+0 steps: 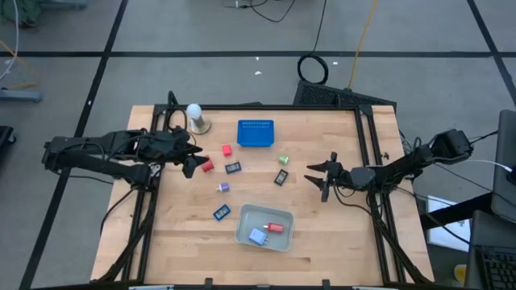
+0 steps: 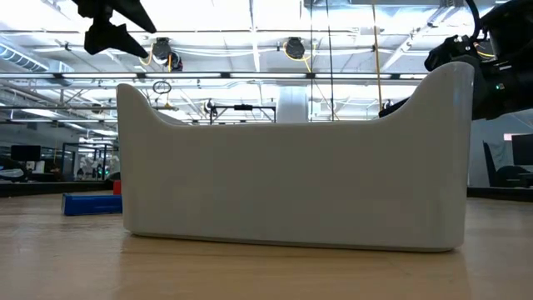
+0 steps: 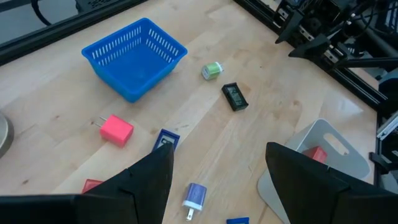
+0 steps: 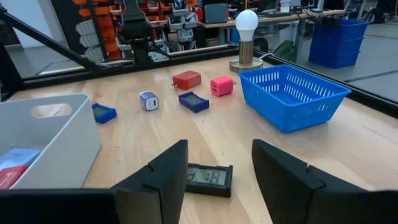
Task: Pick & Place Office items
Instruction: Put the red charger adapter into the gray bin
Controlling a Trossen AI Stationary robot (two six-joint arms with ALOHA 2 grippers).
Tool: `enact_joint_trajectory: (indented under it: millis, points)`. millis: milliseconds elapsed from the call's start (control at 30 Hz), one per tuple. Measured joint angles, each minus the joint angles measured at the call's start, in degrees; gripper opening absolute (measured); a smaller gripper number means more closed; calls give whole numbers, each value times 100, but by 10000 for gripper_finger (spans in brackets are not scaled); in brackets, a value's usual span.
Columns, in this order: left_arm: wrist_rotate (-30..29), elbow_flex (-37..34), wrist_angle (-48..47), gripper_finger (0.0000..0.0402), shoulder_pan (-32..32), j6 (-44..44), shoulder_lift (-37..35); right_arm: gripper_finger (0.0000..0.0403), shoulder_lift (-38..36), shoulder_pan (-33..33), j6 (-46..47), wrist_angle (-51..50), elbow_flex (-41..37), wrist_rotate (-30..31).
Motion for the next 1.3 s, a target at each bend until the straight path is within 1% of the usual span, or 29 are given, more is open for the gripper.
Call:
enact_joint_trajectory:
  millis: [100, 333, 467, 667, 833, 1000, 1100, 1300]
  points:
    - [2, 0, 119, 255, 0, -24, 0, 171, 0, 0, 0, 0, 0, 0]
    - [-27, 0, 833, 255, 0, 37, 0, 171, 0, 0, 0, 0, -2, 0]
    - [-276, 0, 1059, 255, 0, -160, 0, 171, 0, 0, 0, 0, -2, 0]
    - [-766, 0, 972, 255, 79, -558, 4, 171, -1, 0, 1, 0, -2, 2]
    - [-868, 4, 857, 255, 158, -669, 488, 171, -2, 0, 1, 0, -2, 2]
    - [-582, 11, 854, 255, 338, -904, 903, 171, -2, 0, 1, 0, -3, 2]
    - [-564, 1, 800, 255, 416, -1474, 1121, 171, -2, 0, 0, -10, -4, 2]
    - [-608, 9, 430, 255, 527, -3388, 1445, 171, -3, 1, 2, 7, -4, 2]
